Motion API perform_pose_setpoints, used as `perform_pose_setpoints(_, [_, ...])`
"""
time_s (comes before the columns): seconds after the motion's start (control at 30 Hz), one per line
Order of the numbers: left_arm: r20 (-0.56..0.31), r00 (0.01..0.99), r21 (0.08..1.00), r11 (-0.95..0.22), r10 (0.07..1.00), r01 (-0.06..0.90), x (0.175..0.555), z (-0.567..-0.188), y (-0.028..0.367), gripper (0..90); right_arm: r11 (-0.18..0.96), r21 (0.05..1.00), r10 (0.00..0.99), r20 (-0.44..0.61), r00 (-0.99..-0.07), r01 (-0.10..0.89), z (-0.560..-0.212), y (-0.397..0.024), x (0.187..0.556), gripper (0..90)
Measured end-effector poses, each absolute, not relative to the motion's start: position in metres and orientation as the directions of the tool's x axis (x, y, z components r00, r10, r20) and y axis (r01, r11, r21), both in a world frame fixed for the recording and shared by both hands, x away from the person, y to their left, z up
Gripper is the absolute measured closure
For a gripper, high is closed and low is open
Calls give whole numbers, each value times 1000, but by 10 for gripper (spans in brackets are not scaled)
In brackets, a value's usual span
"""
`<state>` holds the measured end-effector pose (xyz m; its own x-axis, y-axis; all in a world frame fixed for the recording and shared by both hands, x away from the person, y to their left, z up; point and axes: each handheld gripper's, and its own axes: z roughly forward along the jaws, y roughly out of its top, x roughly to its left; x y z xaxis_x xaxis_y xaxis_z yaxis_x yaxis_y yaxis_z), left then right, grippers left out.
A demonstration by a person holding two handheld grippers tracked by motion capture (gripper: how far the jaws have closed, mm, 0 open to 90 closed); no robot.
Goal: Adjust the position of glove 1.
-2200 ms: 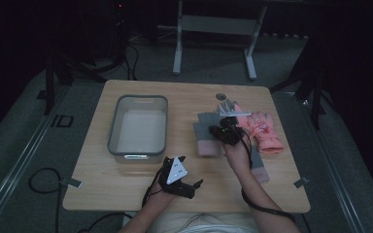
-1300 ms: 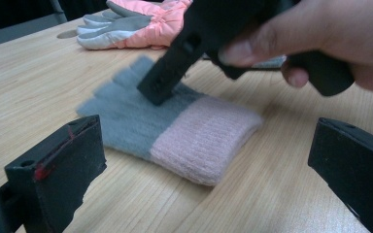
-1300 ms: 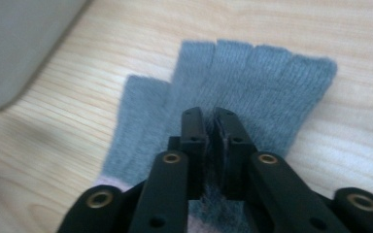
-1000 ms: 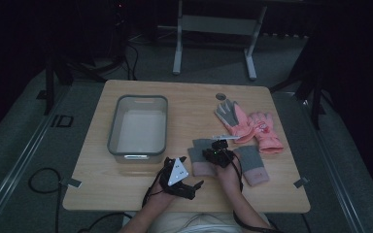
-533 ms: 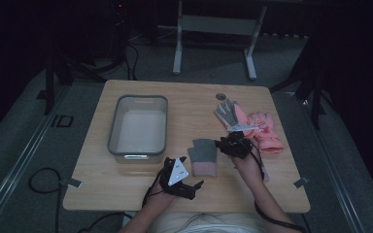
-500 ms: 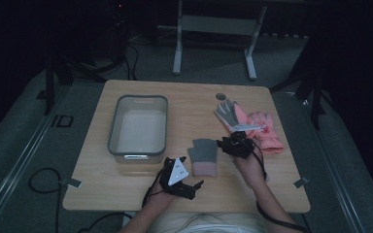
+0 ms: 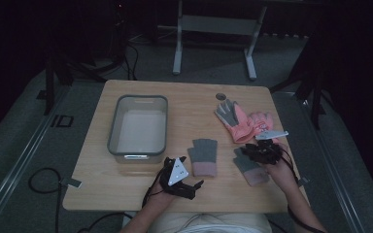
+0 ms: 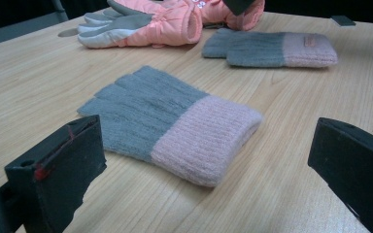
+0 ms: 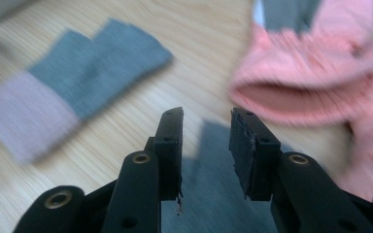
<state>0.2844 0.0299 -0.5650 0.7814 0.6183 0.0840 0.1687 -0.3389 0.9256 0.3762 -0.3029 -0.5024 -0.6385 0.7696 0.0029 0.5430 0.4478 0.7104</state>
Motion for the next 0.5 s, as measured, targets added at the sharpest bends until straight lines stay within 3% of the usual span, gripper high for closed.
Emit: perform_pose_setpoints(0.5, [83, 779, 925, -338, 621, 172, 285, -565, 30, 0, 482, 630, 775, 16, -631, 608, -539, -332, 377, 644])
